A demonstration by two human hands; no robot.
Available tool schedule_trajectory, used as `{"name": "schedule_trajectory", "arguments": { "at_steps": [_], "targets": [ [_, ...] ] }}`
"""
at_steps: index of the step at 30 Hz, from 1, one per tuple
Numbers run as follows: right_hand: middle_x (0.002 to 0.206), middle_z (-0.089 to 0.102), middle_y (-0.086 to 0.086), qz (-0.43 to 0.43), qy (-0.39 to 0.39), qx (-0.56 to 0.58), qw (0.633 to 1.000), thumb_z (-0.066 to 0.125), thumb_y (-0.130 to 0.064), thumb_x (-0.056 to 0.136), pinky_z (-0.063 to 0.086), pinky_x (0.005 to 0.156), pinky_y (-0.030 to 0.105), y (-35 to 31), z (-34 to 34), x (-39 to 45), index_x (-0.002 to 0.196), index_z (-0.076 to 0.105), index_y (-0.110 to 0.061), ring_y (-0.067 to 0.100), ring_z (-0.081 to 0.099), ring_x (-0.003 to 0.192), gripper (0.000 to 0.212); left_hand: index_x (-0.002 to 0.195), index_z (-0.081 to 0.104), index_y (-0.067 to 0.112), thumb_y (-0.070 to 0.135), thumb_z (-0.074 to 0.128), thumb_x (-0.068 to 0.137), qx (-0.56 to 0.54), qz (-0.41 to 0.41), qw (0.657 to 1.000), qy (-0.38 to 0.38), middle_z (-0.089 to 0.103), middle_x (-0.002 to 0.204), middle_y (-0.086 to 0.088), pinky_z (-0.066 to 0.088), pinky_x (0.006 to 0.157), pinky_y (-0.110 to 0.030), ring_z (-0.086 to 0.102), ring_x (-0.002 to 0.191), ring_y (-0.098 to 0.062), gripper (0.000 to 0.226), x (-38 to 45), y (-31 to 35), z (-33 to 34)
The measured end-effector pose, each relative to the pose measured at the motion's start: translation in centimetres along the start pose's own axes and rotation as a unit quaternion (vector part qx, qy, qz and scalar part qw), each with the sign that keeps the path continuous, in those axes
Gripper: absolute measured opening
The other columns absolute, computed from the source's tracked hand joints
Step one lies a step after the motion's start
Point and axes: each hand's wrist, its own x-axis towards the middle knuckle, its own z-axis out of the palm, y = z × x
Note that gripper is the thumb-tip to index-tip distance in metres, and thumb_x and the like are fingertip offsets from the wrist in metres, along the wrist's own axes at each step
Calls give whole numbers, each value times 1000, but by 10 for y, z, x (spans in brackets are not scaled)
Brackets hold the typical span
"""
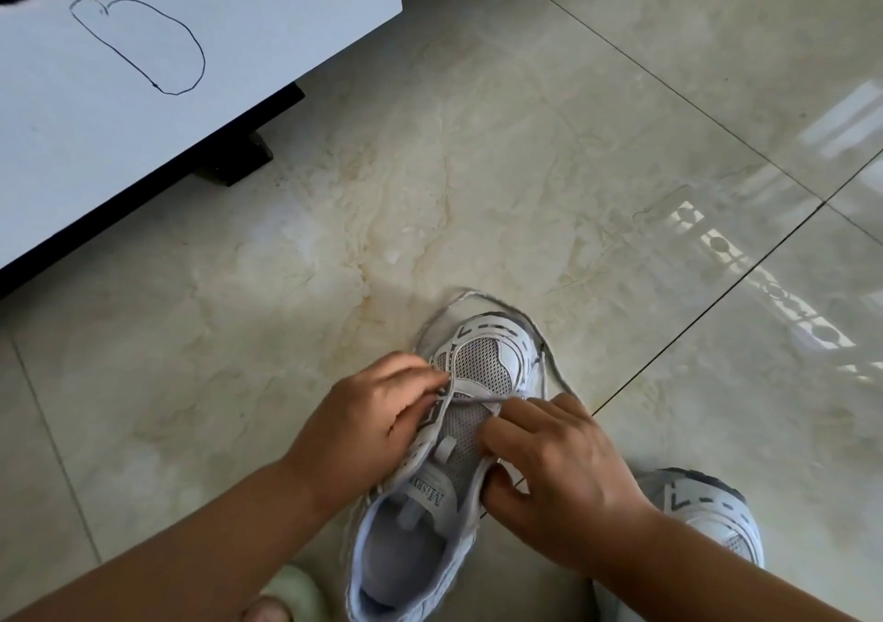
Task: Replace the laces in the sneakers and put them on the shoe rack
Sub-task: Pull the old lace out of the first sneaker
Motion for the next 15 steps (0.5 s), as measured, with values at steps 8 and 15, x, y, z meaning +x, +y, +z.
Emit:
{"name": "schedule_trajectory", "arguments": {
  "at_steps": [8, 15],
  "targets": [
    [60, 46, -7, 0, 4, 3, 1000, 54, -26, 60, 32, 56, 27, 1, -2, -4, 60, 45, -19, 16, 45, 57, 11, 77, 60, 10, 34, 34, 83, 136, -85, 986, 53, 56, 72, -2, 35, 55, -21, 55, 61, -20, 36, 11, -28, -14],
    [67, 49, -6, 10, -7, 40, 999, 56, -25, 65, 35, 56, 25, 2, 3, -10, 69, 47, -22, 15, 47, 61, 10, 104, 70, 22, 36, 50, 85, 26, 2, 999, -42, 60, 105, 13, 47, 72, -16, 61, 82, -3, 31, 12, -8, -6]
  ]
}}
